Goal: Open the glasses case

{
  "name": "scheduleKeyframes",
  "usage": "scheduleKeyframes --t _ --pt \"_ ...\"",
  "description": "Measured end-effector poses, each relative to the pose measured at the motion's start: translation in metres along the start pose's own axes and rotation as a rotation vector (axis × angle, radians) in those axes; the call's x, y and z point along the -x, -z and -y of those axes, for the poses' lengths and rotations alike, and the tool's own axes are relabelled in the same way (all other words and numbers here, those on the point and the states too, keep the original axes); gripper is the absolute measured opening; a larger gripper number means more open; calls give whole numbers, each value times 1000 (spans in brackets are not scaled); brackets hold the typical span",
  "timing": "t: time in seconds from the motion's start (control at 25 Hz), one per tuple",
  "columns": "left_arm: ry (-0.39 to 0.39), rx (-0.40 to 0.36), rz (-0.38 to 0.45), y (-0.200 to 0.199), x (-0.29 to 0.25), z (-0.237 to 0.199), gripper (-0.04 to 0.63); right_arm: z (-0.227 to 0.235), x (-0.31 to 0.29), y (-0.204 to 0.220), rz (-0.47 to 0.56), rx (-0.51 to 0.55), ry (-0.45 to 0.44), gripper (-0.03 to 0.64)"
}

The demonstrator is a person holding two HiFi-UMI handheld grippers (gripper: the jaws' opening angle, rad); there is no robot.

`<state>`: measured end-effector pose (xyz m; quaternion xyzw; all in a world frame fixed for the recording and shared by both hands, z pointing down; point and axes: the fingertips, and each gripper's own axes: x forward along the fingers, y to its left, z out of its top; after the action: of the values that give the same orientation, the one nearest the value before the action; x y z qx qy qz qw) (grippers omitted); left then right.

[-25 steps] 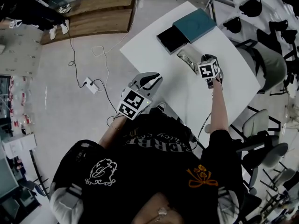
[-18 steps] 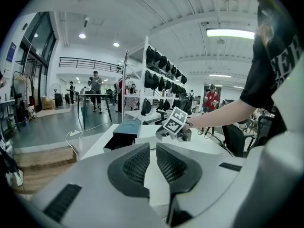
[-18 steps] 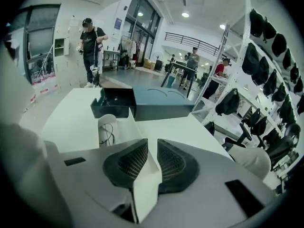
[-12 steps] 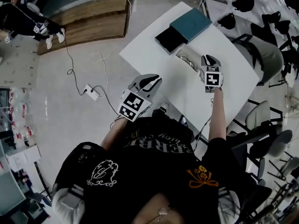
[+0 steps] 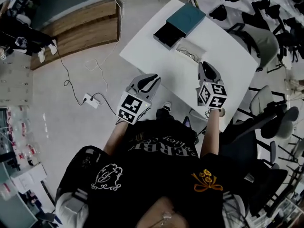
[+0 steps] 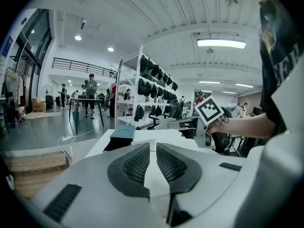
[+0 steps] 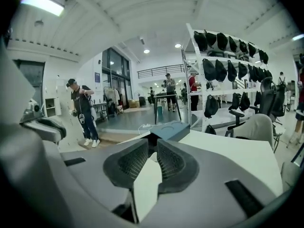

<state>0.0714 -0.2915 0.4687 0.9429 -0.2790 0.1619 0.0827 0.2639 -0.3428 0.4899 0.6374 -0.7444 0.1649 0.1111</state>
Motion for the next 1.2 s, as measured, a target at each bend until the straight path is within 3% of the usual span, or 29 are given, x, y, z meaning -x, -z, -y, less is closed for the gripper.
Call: scheduleKeyframes --t 0.28,0.72,1.2 --pt "47 -17 32 10 57 12 40 -80 70 18 57 -98 0 71" --pt "141 -44 45 53 158 44 40 -203 151 69 62 -124 15 71" --pt "159 14 97 74 214 71 40 -261 206 64 95 -107 0 46"
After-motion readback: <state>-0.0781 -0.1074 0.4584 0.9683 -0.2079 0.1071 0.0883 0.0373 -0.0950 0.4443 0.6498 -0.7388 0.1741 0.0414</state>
